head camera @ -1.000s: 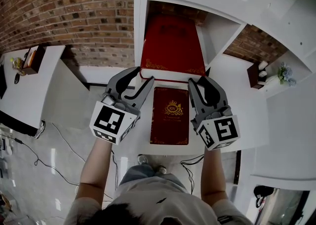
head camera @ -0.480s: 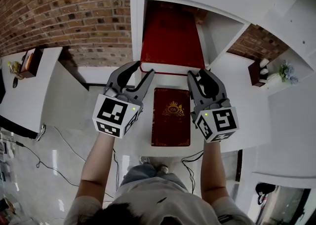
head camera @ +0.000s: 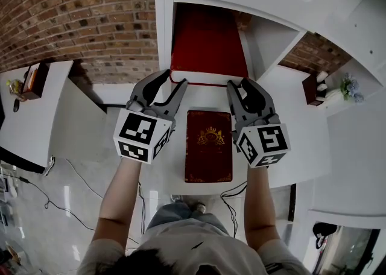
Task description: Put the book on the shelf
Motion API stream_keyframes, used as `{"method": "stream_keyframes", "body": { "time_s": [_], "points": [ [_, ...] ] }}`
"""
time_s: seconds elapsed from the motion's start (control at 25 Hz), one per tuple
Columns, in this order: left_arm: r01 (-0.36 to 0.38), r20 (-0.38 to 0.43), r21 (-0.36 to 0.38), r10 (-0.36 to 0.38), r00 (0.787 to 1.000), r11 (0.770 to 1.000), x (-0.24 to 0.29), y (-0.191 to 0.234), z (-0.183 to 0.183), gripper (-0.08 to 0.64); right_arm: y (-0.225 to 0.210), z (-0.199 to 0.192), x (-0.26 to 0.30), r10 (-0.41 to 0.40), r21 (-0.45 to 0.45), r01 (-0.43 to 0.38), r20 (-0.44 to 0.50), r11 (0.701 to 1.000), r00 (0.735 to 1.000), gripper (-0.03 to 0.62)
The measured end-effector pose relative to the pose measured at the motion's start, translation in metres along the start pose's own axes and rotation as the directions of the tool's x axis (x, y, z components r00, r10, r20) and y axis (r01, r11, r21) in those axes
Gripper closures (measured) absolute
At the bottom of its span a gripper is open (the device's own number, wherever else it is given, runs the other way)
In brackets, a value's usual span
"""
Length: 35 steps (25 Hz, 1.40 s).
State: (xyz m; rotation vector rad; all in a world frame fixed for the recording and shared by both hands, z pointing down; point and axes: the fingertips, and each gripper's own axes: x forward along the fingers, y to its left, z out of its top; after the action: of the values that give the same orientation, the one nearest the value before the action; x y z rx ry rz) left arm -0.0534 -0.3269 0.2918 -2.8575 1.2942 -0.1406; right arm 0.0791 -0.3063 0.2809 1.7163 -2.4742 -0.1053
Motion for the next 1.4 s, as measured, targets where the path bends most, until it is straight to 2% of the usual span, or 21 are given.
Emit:
{"method": "stream_keyframes", "body": {
  "time_s": [0.44,1.0,1.12,1.24,1.4],
  "points": [
    [-0.017,-0.038,0.001,0.017,0.999,1.0,0.014,0.009,-0.009,0.396,-0.006,-0.011,0.015,-0.017,0.004,0.017,-0.029,1.0,0.999,0.463],
    [-0.049,-0.017,0.003,0.049,0.999,0.999,0.007,0.014,-0.012,0.403,-0.007,-0.014,0.011,-0.025,0.029,0.025,-0.011,0.999,1.0,0.465],
    [-0.06,-0.014,-0.002,0.06,0.998,0.998,0.0,0.014,-0.014,0.419,-0.007,-0.013,0.004,-0.035,0.032,0.035,-0.004,0.999,0.999,0.481],
    [-0.074,-0.013,-0.006,0.074,0.997,0.997,-0.008,0.012,-0.015,0.467,-0.005,-0.013,-0.004,-0.039,0.035,0.039,-0.002,0.999,0.999,0.525],
    [-0.078,-0.015,-0.004,0.078,0.997,0.997,-0.016,0.004,-0.016,0.506,0.006,-0.011,-0.013,-0.01,0.044,0.01,-0.005,0.999,1.0,0.569]
  ]
}}
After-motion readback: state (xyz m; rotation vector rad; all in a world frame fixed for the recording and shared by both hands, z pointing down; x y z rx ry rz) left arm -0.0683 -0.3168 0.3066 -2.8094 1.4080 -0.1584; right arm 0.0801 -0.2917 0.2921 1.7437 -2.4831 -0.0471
